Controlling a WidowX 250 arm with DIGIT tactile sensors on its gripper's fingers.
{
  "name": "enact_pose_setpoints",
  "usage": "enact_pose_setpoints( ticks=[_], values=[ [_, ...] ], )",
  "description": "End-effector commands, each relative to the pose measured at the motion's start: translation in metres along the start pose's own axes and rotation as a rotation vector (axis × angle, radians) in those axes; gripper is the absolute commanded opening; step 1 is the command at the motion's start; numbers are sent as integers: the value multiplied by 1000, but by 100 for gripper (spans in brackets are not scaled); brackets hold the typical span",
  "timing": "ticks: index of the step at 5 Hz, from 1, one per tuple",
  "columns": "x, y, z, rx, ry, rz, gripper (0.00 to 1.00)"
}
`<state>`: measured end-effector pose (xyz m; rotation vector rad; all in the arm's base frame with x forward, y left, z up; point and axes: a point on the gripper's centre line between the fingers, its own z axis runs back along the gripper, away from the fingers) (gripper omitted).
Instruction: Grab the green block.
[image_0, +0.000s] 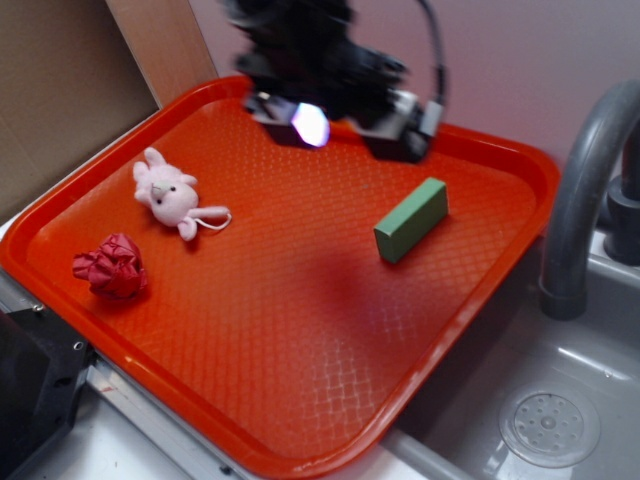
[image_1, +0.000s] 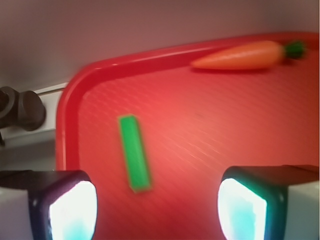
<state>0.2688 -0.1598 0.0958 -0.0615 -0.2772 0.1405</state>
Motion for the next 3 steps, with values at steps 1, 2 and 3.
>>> enact_pose_setpoints(
  ticks=[1, 2, 3],
  values=[
    [16, -28, -45, 37, -6, -61, 100],
    [13, -28, -73, 68, 48, -113, 100],
    [6, -35, -87, 76, 84, -168, 0]
  ],
)
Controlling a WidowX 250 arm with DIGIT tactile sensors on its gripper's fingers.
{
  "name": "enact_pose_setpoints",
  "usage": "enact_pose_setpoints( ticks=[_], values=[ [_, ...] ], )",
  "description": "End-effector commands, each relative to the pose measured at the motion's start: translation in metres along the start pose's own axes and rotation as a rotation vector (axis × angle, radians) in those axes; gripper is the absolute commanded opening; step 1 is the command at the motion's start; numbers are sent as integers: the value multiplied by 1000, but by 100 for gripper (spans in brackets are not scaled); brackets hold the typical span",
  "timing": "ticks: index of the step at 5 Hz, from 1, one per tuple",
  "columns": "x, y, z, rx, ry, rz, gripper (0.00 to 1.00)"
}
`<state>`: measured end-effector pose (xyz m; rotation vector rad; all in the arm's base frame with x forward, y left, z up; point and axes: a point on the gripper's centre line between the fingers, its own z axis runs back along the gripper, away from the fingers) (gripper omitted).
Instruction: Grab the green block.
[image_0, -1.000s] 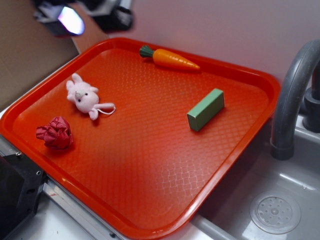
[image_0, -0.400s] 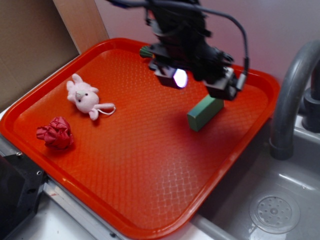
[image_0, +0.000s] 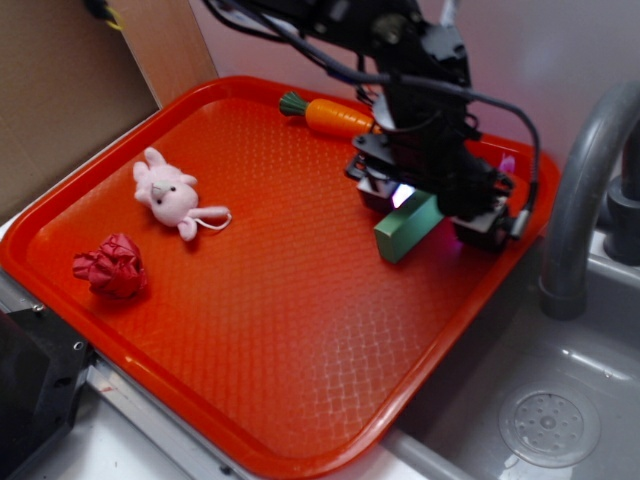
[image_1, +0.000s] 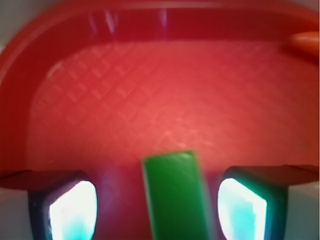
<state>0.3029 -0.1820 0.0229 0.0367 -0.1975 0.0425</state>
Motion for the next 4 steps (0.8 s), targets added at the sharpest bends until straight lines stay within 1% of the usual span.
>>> enact_pose_setpoints(
  ticks=[1, 2, 3, 4],
  values=[
    [-4, -8, -2, -11, -1, -32, 0],
    [-4, 9, 21, -10, 26, -10, 0],
    [-4, 40, 58, -28, 46, 63, 0],
    [-9, 72, 102, -20, 41, 188, 0]
  ],
)
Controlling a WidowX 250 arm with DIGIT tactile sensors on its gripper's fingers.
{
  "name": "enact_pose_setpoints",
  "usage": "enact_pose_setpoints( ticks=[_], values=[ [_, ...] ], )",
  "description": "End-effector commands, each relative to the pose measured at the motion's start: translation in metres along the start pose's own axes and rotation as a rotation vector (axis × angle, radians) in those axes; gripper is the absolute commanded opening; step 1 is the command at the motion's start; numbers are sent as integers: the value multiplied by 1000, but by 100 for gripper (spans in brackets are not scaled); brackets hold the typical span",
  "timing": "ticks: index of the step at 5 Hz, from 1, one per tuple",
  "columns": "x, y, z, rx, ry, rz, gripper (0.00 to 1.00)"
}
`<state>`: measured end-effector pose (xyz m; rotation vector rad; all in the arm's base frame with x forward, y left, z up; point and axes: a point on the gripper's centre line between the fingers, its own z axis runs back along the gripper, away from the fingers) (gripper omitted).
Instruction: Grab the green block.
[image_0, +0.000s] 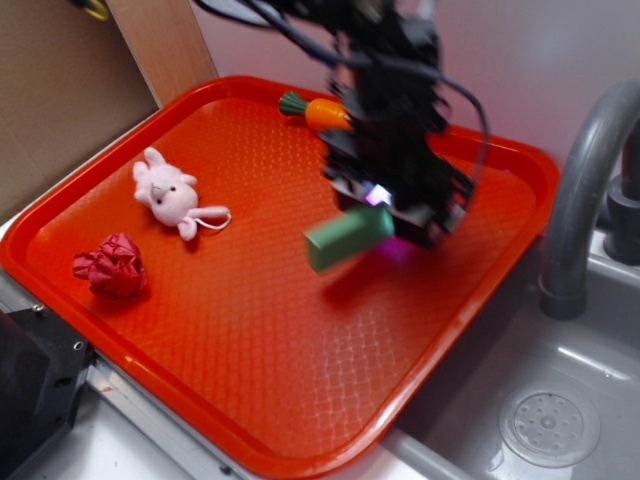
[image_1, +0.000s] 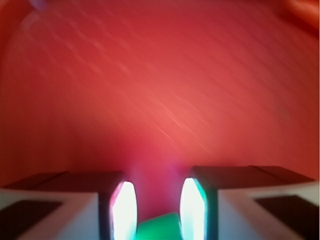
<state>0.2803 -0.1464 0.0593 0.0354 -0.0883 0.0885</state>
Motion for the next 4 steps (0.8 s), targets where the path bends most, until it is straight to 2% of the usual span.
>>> enact_pose_setpoints(
  ticks=[1, 2, 3, 4],
  values=[
    [-5, 55, 91, -47, -62, 181, 0],
    [-25, 83, 131, -106, -60, 229, 0],
    [-40, 105, 152, -140, -53, 301, 0],
    [-50, 106, 162, -141, -24, 323, 0]
  ],
)
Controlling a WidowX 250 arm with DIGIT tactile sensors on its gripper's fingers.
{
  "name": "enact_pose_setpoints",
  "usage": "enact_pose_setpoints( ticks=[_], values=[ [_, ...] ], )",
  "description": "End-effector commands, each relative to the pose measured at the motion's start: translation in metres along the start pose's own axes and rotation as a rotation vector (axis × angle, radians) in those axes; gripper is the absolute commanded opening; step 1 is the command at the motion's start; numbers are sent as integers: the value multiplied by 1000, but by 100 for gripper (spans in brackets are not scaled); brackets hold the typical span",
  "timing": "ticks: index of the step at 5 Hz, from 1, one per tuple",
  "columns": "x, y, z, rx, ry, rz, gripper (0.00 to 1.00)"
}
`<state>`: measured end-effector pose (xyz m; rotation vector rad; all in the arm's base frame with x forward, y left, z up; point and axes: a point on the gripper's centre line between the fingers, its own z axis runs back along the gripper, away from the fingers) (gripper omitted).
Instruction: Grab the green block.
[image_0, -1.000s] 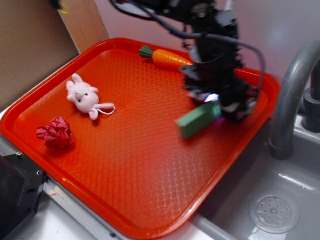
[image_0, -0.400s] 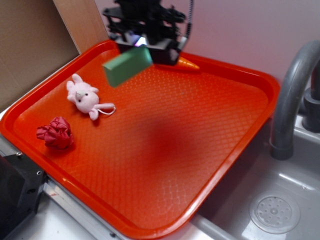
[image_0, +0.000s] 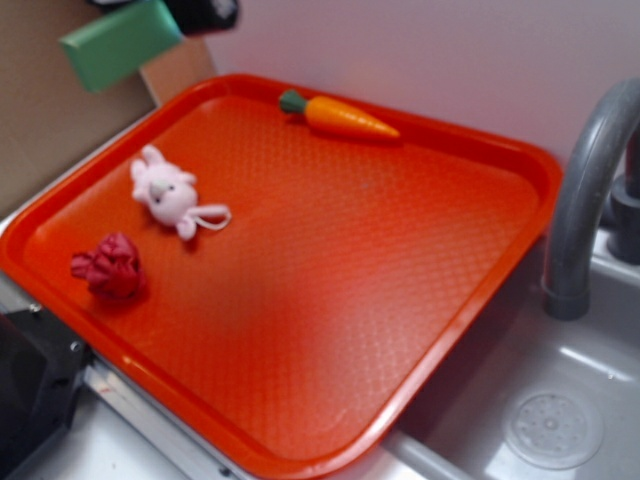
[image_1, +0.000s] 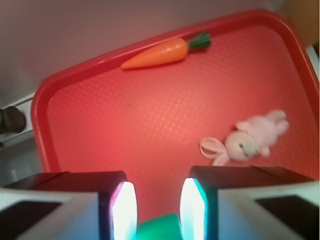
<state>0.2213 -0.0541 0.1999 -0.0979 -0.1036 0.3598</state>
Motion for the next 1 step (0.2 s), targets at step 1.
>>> enact_pose_setpoints(
  ticks=[1],
  values=[
    [-10, -1, 13, 39, 15, 53, 0]
  ],
)
